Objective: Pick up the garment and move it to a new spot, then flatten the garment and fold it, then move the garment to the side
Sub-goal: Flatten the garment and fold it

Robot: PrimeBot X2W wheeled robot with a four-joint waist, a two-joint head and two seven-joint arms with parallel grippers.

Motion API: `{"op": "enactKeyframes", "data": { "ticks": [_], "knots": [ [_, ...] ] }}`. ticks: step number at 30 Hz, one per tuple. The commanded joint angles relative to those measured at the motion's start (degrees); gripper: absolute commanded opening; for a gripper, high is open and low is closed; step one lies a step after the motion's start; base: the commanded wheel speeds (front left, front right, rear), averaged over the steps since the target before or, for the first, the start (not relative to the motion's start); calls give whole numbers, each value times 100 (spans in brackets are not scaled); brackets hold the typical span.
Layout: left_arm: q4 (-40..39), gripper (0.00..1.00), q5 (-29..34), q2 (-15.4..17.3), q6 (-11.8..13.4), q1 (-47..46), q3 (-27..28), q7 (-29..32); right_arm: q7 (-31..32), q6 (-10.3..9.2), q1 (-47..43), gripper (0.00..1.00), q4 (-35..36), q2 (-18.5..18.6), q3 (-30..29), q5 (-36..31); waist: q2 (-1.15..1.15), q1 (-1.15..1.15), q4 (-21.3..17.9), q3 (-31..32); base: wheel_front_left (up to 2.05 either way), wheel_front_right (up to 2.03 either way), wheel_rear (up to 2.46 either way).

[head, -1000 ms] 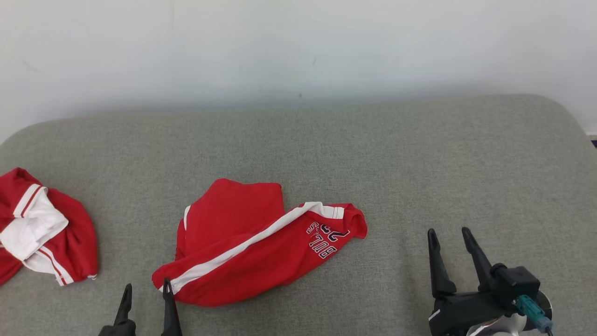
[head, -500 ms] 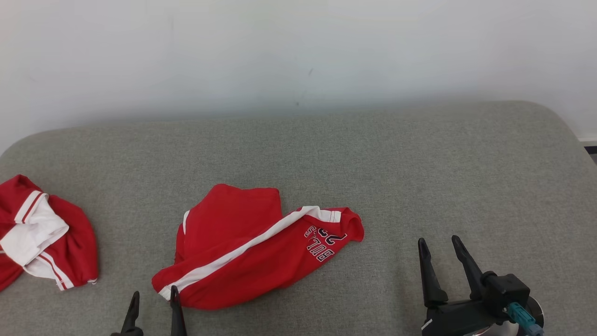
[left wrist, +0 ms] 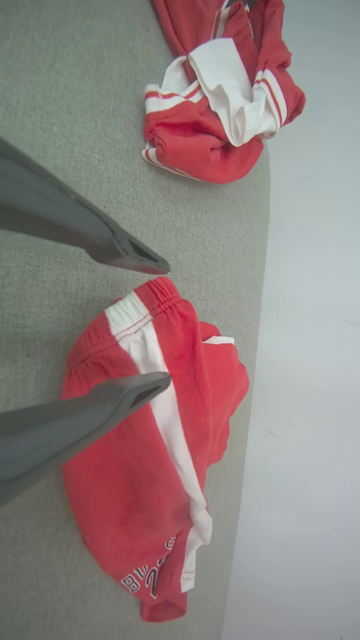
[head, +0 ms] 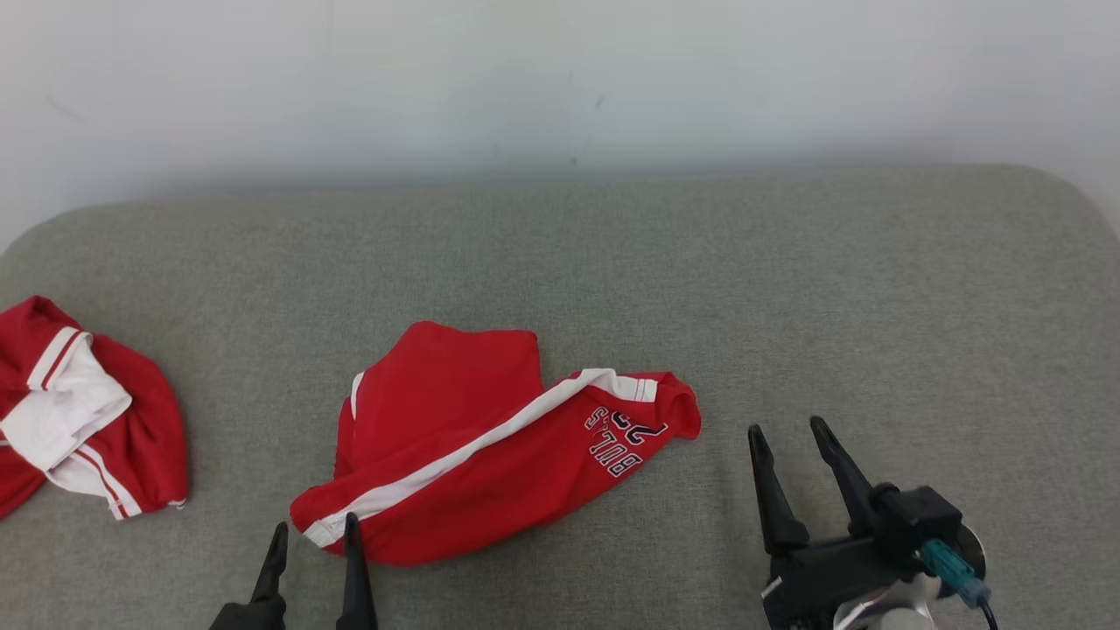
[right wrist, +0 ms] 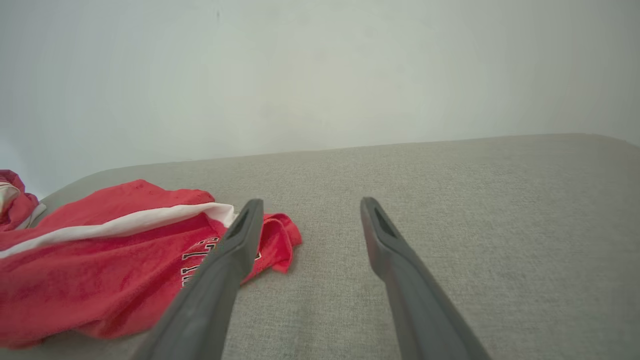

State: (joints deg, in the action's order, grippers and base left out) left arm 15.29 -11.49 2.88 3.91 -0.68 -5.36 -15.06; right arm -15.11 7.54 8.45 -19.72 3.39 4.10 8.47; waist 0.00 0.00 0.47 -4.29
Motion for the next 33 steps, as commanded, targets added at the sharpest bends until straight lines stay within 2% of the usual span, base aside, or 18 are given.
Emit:
{"op": "enactKeyframes", "data": {
  "ticks": [1, 9, 15, 23, 33],
  "knots": [
    [-35, 100, -113, 0, -17, -90, -50, -18, -3, -11, 105, 100, -38, 46, 49, 78, 0, 0, 118, -158, 0, 0, 0],
    [-117, 100, -664, 1, -78, -239, -466, -18, -4, -11, 443, 100, -60, 162, 219, 221, 0, 0, 449, -467, 0, 0, 0],
    [-87, 100, -978, 4, -155, -182, -425, -18, -3, -11, 420, 100, -55, 174, 226, 254, 0, 0, 594, -541, 0, 0, 0],
    [63, 100, -1486, 3, -628, -341, -317, -18, -3, -11, 512, 100, -29, 251, 295, 323, 0, 0, 546, -646, 0, 0, 0],
    [198, 100, -1909, 2, -958, -430, -296, -18, -3, -11, 508, 100, -1, 309, 271, 363, 0, 0, 467, -743, 0, 0, 0]
  ]
}}
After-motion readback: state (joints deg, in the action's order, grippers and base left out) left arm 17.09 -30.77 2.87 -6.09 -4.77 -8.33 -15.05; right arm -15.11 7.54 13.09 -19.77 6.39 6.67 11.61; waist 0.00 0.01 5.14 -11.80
